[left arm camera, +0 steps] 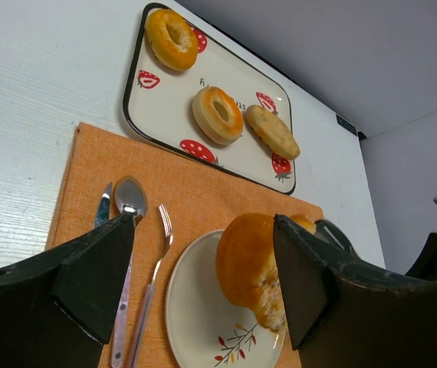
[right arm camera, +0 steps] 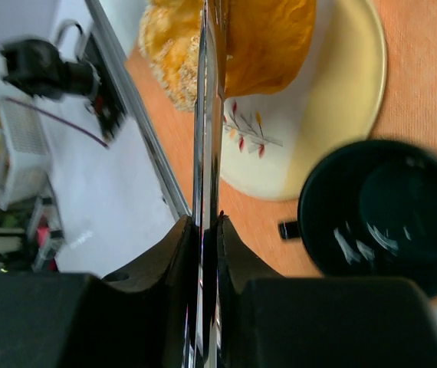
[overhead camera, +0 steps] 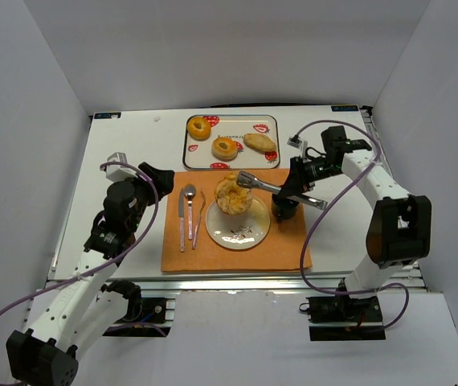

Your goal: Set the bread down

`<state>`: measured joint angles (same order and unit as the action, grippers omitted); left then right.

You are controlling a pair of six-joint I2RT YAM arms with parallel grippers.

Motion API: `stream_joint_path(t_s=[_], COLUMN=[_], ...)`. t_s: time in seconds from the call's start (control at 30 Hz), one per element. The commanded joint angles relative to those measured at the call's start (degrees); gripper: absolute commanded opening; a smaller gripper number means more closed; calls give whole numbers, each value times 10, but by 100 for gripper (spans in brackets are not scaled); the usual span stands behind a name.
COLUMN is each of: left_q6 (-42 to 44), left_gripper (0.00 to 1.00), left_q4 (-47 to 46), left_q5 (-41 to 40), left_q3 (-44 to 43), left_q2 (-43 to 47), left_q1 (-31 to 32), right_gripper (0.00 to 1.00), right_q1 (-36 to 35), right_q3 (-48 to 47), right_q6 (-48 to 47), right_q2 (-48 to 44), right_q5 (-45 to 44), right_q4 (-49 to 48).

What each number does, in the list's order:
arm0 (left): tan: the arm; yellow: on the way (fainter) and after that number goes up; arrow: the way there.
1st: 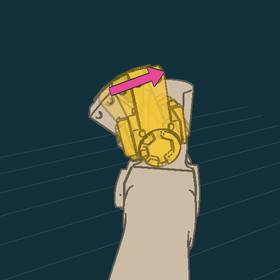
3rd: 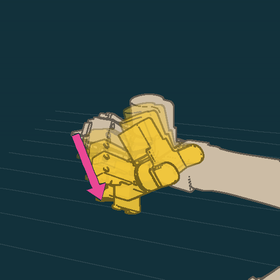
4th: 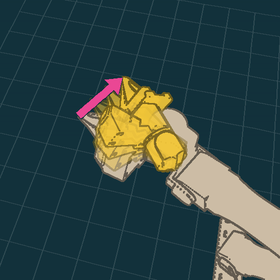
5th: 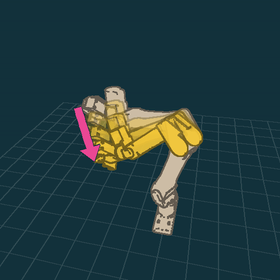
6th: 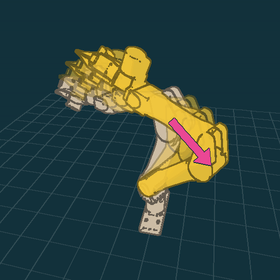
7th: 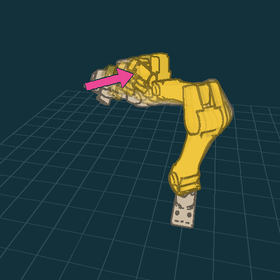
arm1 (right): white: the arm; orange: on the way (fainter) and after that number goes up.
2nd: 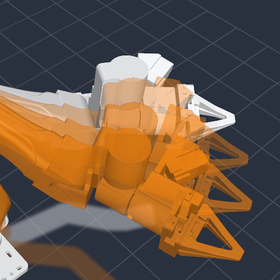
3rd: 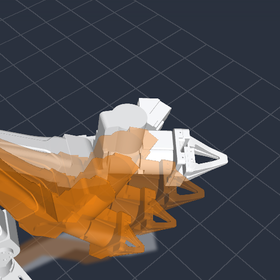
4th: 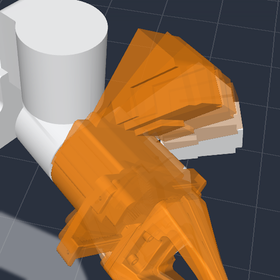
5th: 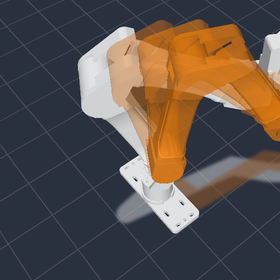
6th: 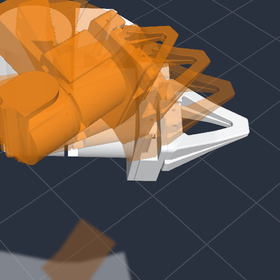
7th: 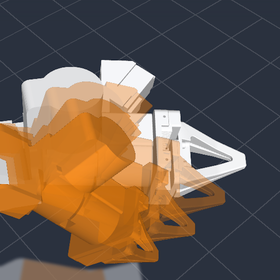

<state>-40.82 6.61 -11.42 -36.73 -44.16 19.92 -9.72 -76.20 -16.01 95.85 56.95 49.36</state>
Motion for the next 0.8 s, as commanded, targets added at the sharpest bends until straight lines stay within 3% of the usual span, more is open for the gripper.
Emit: stream_joint_path(t_s=[0.0, 0.3, 0.5, 0.77], left_q6=[-8, -7, -8, -8], left_gripper=[82, 82, 82, 82], left_q4=[-18, -23, -27, -27], left_q5=[1, 5, 3, 5], left_q3=[16, 23, 27, 30], left_q2=[18, 22, 27, 24], left_q1=[-1, -1, -1, -1], right_gripper=[0, 1, 23, 43], right_q1=[6, -21, -28, -27], right_q3=[19, 38, 31, -42], right_q6=[-105, -133, -135, -130], right_q2=[-56, -43, -35, -16], right_q5=[-26, -57, -72, -77], right_q4=[55, 91, 96, 82])
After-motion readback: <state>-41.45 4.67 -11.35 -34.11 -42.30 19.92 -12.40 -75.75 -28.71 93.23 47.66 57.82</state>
